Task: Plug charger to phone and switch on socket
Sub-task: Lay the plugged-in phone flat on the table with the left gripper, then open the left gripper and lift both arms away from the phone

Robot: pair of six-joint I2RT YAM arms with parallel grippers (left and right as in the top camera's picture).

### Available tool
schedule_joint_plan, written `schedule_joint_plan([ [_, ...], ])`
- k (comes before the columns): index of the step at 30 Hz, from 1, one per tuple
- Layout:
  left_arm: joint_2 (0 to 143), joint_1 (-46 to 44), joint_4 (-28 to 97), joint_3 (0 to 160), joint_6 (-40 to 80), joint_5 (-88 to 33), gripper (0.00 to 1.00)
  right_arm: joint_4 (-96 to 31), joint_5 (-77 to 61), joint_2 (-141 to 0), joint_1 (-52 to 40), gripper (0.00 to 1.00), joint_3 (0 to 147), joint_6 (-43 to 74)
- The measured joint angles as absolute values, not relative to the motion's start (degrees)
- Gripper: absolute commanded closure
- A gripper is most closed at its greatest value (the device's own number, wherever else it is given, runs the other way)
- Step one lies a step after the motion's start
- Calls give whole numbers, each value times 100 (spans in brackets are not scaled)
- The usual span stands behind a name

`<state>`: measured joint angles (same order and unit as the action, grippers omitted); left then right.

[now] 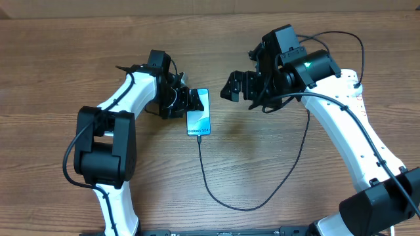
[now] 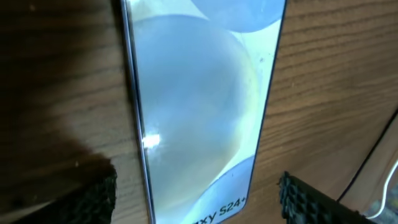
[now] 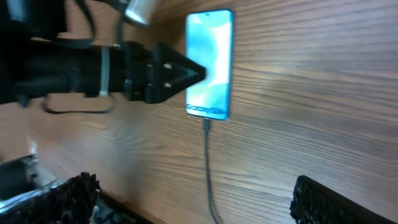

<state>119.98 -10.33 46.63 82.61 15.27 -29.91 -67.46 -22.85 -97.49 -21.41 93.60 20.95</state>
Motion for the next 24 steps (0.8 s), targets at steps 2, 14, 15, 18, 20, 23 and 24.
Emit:
schedule_joint_plan([
  [2, 11998, -991, 4807, 8294, 1529, -2980, 0, -6858, -2051, -9749, -2141, 0, 9360, 2097],
  [14, 11705, -445, 5920, 9356, 1356, -2648, 0, -7022, -1114, -9749, -2141, 0, 9360, 2097],
  [15, 11544, -412, 5959, 9491, 1328, -2574, 0, -7026, -1050, -9749, -2141, 0, 9360, 2097],
  [18, 10945, -399, 5999, 9817, 1286, -2204, 0, -7024, -849, -9749, -2134, 0, 9360, 2099],
  [20, 10431, -403, 5972, 9946, 1245, -1800, 0, -7028, -720, -9749, -2082, 0, 9360, 2097],
  [23, 9786, -412, 5953, 10022, 1188, -1146, 0, -7028, -543, -9749, -1802, 0, 9360, 2132],
  [24, 9614, -412, 5955, 10040, 1184, -941, 0, -7022, -495, -9749, -1647, 0, 9360, 2150],
])
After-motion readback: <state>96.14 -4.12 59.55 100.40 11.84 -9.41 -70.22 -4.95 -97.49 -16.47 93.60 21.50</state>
